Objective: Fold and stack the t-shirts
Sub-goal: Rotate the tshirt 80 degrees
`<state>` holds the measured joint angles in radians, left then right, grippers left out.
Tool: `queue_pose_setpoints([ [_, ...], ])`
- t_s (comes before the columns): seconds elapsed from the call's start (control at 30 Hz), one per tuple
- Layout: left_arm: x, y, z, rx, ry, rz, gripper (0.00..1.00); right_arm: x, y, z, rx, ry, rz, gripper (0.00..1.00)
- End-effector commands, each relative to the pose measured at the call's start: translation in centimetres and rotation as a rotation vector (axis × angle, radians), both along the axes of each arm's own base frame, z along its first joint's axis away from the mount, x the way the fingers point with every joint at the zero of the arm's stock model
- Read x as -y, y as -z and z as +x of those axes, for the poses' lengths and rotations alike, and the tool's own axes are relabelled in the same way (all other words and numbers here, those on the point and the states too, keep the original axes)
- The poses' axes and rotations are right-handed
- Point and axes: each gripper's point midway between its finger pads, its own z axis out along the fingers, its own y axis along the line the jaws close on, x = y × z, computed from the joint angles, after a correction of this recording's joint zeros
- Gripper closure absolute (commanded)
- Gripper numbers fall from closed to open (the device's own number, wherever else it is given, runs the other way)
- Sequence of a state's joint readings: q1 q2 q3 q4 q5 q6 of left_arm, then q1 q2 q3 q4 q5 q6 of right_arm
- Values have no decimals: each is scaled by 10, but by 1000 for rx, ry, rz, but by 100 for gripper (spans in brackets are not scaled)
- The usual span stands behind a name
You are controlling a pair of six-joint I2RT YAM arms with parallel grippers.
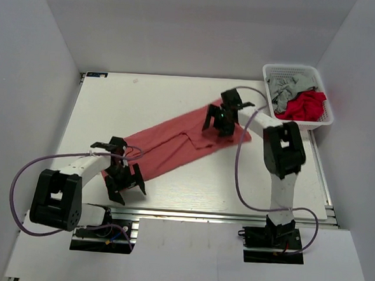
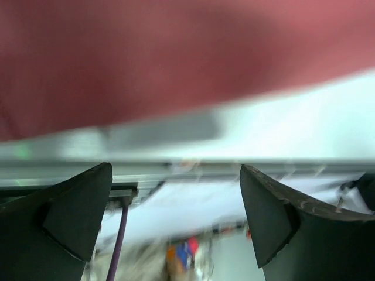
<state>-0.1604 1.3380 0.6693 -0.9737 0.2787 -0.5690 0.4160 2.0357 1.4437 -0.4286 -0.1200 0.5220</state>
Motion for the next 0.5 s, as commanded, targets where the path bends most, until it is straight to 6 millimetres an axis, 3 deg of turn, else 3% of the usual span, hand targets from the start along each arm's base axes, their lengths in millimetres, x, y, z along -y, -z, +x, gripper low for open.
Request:
queue_pose_setpoints([
  [0.0,23,-3,-40,-103,-14,-123,0,-20,37,38,38,-108,-3,10],
  [0.07,29,1,-53,-123,6,-148,0,-46,34,76,122,-162,58,10],
  [0.1,30,3,-56,-141,-5,-143,0,-51,46,82,117,-180,66,10],
  [0.13,33,4,-58,-139,7,-155,0,-64,15,113,226,-199,93,10],
  [0.17,36,4,-55,-119,21,-169,0,-67,14,120,249,-211,101,10],
  [0.2,42,1,-52,-104,42,-190,0,-69,26,124,248,-217,96,10],
  [0.3,57,-20,-14,53,123,-217,0,-69,-3,151,362,-216,81,10],
  [0.33,64,-45,19,176,163,-221,0,-65,-10,159,393,-210,66,10],
  [0.37,68,-57,35,241,206,-215,0,-60,-17,165,417,-200,38,10],
  [0.4,72,-81,65,336,237,-176,0,-57,-36,170,453,-198,36,10],
  [0.43,69,-91,81,393,278,-142,0,-55,-44,170,475,-235,31,10],
  [0.47,64,-96,97,440,295,-69,0,-54,-72,166,510,-250,31,10],
])
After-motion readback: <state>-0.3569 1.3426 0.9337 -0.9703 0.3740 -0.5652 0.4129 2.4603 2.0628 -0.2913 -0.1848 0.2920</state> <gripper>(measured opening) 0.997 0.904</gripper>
